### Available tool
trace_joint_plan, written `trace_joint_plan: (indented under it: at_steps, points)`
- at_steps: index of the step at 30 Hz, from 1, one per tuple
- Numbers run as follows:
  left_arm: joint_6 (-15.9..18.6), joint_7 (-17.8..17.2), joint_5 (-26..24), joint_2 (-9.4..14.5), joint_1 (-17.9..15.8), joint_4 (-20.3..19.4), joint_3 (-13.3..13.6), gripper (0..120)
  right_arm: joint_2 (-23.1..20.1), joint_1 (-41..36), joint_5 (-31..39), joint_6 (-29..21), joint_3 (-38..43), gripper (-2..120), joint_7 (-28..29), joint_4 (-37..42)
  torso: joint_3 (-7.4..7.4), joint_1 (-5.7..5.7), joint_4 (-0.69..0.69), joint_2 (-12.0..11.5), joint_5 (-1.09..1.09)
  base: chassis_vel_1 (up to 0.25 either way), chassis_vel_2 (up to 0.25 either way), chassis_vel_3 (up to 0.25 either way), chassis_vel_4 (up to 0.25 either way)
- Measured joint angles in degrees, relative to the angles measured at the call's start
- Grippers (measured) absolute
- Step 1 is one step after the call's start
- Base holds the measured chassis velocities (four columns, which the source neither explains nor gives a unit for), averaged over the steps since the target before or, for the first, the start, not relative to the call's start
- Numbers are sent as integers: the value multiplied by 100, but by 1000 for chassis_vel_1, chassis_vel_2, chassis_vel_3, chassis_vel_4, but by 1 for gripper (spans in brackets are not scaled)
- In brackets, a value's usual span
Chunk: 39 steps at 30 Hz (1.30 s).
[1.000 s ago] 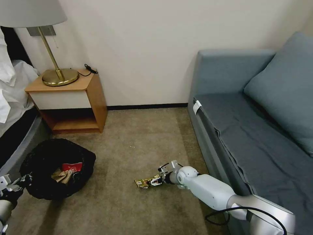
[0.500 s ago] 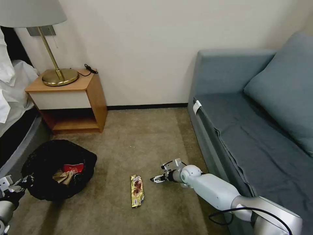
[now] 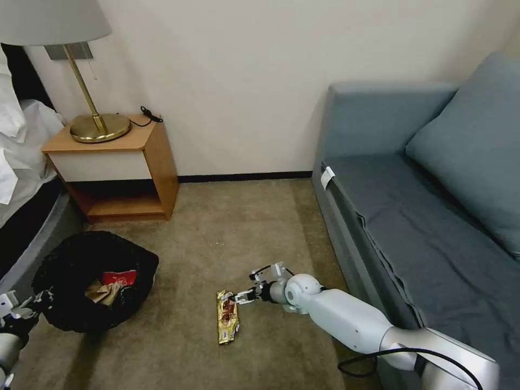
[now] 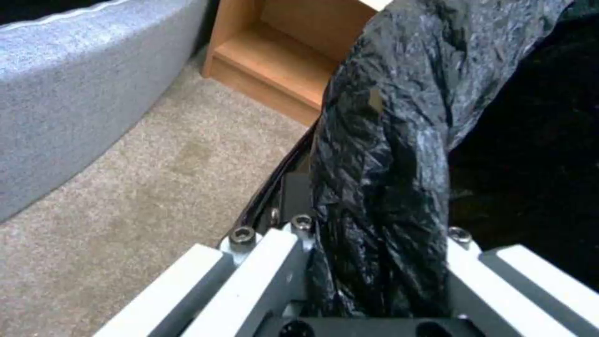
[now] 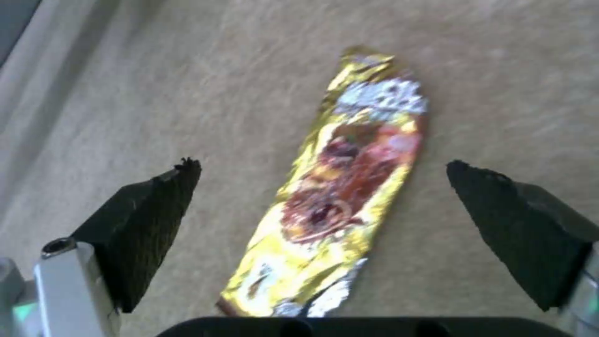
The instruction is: Pick up the trash bin, then pick up the garbage on the floor and place it into the trash bin.
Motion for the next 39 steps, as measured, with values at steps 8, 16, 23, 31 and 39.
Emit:
trace_joint_plan:
  at_steps: [8, 16, 23, 31, 39]
  points:
    - [-15, 23, -45, 38, 47, 66, -90, 2, 88, -86, 1, -18, -208, 100, 120, 159, 0, 0, 0, 0, 1, 0, 0, 0, 0]
    - [-40, 45, -66, 61, 48, 122, -89, 2, 129, -160, -37, -12, -358, 100, 194, 282, 0, 0, 0, 0, 1, 0, 0, 0, 0]
    - [-65, 72, -91, 125, 47, 212, -83, 2, 284, -239, -134, 11, -398, 100, 209, 172, 0, 0, 0, 1, 1, 0, 0, 0, 0]
    - [-83, 89, -113, 181, 1, 305, -56, 2, 433, -262, -216, 62, -429, 100, 200, -7, 0, 0, 0, 0, 1, 0, 0, 0, 0]
    - [-102, 109, -114, 217, -42, 395, -21, 2, 473, -280, -240, 101, -468, 100, 193, -59, 0, 0, 0, 0, 1, 0, 0, 0, 0]
